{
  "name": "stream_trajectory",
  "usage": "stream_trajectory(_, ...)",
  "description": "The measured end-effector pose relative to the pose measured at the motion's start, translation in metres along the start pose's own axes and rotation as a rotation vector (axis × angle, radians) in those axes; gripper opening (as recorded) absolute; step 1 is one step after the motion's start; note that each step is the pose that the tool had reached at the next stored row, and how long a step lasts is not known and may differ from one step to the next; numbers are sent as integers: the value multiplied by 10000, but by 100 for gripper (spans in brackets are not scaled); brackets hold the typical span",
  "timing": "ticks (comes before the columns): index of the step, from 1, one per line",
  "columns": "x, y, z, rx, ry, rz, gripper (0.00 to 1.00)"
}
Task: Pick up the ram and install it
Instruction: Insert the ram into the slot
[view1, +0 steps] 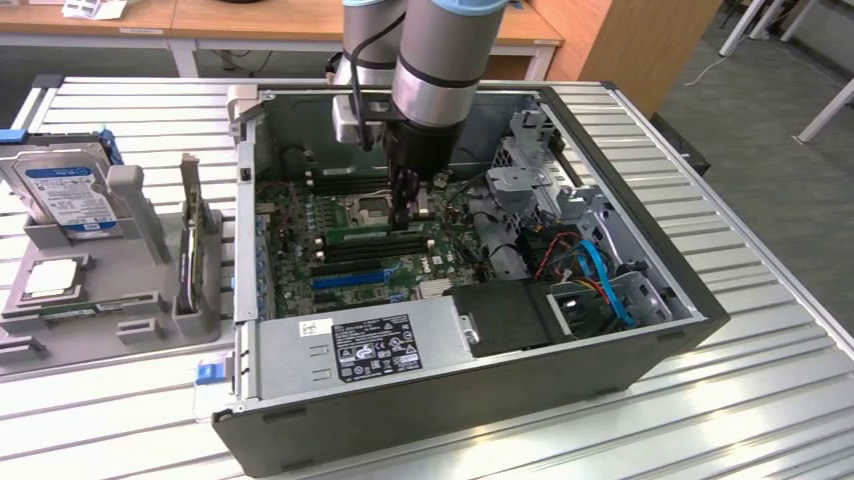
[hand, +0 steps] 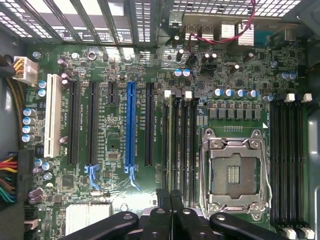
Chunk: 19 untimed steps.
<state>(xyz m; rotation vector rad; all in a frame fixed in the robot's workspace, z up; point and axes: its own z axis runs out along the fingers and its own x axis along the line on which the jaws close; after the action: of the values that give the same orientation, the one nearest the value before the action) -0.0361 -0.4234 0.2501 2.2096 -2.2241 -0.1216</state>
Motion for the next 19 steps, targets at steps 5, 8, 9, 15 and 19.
stream_trajectory(5, -6, -1, 1, -1, -1, -2, 11)
stream_trajectory(8, -6, -1, 11, 0, -1, -1, 11)
stream_trajectory(9, -6, -1, 14, -1, 3, -1, 11)
stream_trajectory(15, -4, -2, 35, -1, 26, 0, 11)
stream_trajectory(19, -5, -3, 36, 0, 24, 1, 11)
